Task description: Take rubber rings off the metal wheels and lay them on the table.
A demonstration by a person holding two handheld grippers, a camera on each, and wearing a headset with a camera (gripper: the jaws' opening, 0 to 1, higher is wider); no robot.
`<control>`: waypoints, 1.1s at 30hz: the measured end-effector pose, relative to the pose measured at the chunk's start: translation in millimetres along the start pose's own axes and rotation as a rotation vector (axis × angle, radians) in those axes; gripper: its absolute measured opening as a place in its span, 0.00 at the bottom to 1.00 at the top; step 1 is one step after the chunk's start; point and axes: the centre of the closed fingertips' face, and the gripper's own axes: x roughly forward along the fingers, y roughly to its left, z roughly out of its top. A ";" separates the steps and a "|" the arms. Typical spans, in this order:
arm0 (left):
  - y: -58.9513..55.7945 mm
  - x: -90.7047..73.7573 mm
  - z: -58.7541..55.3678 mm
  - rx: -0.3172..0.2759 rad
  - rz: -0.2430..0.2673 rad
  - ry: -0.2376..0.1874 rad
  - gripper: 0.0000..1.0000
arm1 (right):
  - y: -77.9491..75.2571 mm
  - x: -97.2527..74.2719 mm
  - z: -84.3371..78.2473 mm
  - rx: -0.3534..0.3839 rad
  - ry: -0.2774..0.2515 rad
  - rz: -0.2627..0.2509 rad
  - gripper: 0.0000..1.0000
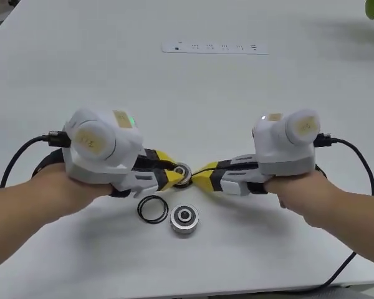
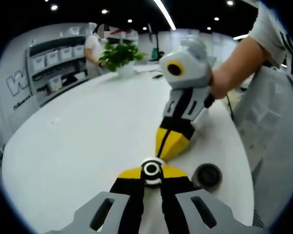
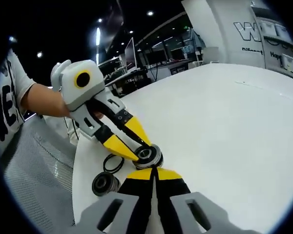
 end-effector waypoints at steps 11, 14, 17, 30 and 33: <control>-3.1 2.2 0.9 0.004 0.023 0.012 0.11 | -0.9 -1.1 8.7 0.105 -0.048 -0.012 0.00; -3.2 2.6 1.0 0.006 0.029 0.018 0.11 | -1.2 -1.3 9.6 0.129 -0.058 -0.016 0.00; -2.2 2.7 0.4 0.006 0.034 0.023 0.11 | 2.3 -1.4 11.5 0.111 -0.058 -0.008 0.00; -1.8 4.0 0.2 0.012 0.031 0.023 0.11 | 26.6 7.3 26.1 0.036 -0.076 0.058 0.00; -2.1 4.1 0.7 0.014 0.032 0.021 0.12 | 22.1 9.1 23.2 0.048 -0.063 0.046 0.00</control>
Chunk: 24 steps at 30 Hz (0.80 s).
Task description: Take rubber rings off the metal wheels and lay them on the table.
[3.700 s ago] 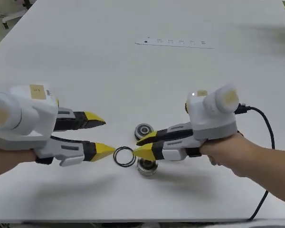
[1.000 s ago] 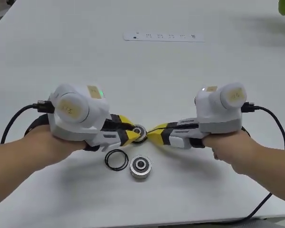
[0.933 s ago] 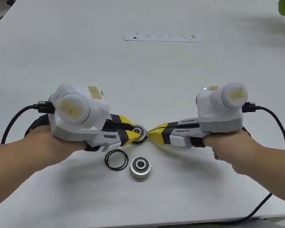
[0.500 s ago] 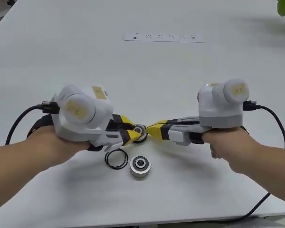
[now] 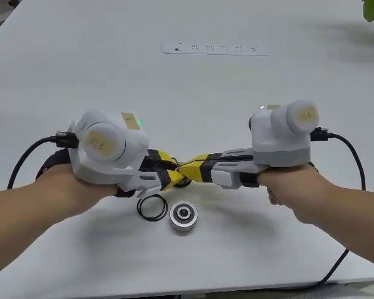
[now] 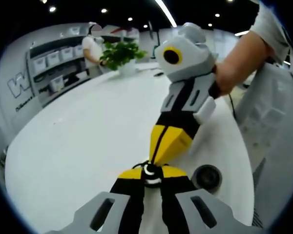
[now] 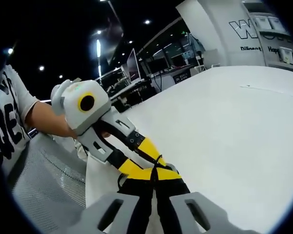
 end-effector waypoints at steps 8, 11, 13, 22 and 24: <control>-1.4 -2.3 -0.4 0.009 -0.032 -0.003 0.15 | -2.7 -4.9 -1.3 0.025 -0.005 0.000 0.00; -1.5 -5.8 1.9 0.006 -0.037 -0.011 0.19 | -2.3 -6.1 1.5 0.033 -0.018 0.001 0.00; -3.3 -10.7 5.3 0.002 -0.042 -0.026 0.19 | -1.6 -6.5 2.5 0.035 -0.021 0.003 0.00; -14.5 -38.1 11.8 -0.020 -0.070 -0.080 0.30 | 4.6 -7.5 11.9 0.042 -0.046 0.025 0.00; -14.9 -45.9 12.0 -0.023 -0.065 -0.091 0.33 | 6.3 -7.1 13.4 0.046 -0.050 0.031 0.00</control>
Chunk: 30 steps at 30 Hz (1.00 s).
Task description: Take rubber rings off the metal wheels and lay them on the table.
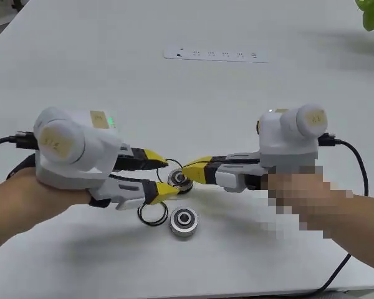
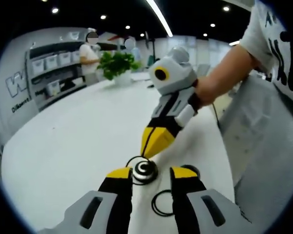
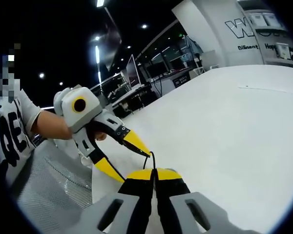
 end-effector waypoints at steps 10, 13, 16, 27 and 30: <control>3.2 -34.1 -9.9 -0.032 0.039 -0.012 0.40 | 17.7 13.8 -4.2 0.019 0.028 0.070 0.00; 7.3 -42.9 -14.2 -0.043 0.059 -0.010 0.40 | 28.2 19.7 -12.9 0.032 0.063 0.102 0.00; 11.4 -49.2 -18.0 -0.055 0.076 -0.007 0.40 | 33.0 24.1 -24.6 0.047 0.107 0.127 0.00; 16.7 -48.1 -18.2 -0.058 0.089 -0.005 0.39 | 39.7 24.5 -40.0 -0.013 0.188 0.139 0.05; 18.7 -44.6 -16.1 -0.058 0.087 -0.006 0.39 | 41.5 21.4 -40.9 -0.040 0.197 0.146 0.09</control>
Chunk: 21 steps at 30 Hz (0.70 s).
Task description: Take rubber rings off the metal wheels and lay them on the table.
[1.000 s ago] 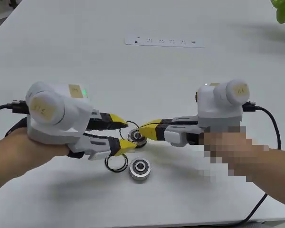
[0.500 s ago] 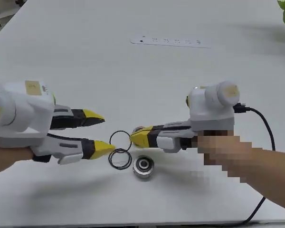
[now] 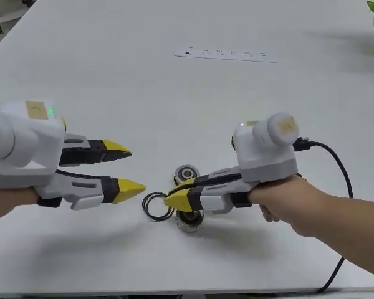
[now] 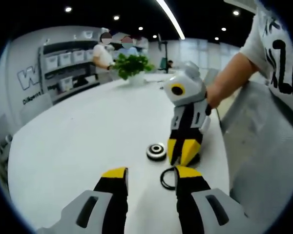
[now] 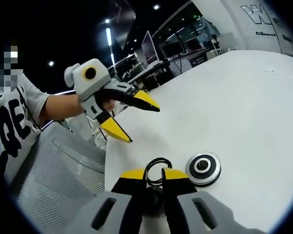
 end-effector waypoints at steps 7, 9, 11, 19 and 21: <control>3.5 11.3 1.4 0.004 -0.010 0.007 0.38 | -2.0 -13.3 7.6 -0.051 -0.029 -0.014 0.15; 3.9 16.0 0.8 0.006 -0.015 0.014 0.38 | -7.2 -18.1 8.8 -0.066 -0.035 -0.032 0.15; 3.4 20.7 1.3 0.010 -0.022 0.018 0.38 | -12.4 -23.6 10.4 -0.079 -0.043 -0.051 0.15; 3.9 37.5 5.8 0.025 -0.041 0.025 0.37 | -39.8 -39.2 10.2 -0.157 -0.054 -0.155 0.18; 2.8 41.8 7.6 0.029 -0.047 0.025 0.37 | -44.3 -40.5 7.7 -0.163 -0.047 -0.164 0.18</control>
